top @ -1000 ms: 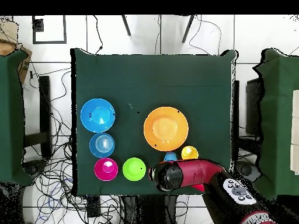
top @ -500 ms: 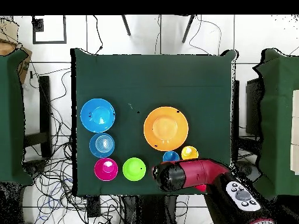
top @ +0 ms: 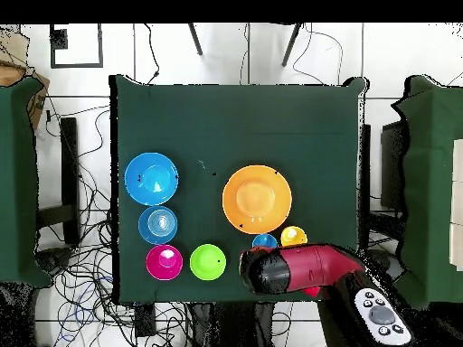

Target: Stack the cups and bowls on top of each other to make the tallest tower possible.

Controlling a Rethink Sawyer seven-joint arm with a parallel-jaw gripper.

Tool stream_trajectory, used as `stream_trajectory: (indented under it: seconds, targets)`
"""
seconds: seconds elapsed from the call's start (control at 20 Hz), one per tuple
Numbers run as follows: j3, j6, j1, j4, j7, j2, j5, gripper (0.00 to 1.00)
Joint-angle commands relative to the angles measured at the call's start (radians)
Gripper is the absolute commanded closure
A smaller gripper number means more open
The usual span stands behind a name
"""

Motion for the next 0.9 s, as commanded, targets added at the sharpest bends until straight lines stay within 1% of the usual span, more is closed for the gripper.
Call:
stream_trajectory:
  seconds: [0.05, 0.1, 0.3, 0.5, 0.9]
  targets:
    - [0.016, 0.031, 0.048, 0.035, -0.016, -0.039, -0.046, 0.0]
    - [0.013, 0.026, 0.053, 0.036, -0.009, -0.036, -0.048, 0.0]
    - [0.014, 0.013, 0.038, 0.046, -0.01, -0.021, -0.046, 0.0]
    - [0.025, 0.005, 0.021, 0.032, -0.017, 0.015, -0.042, 0.0]
    - [0.032, -0.009, -0.001, 0.017, -0.027, 0.051, -0.049, 0.0]
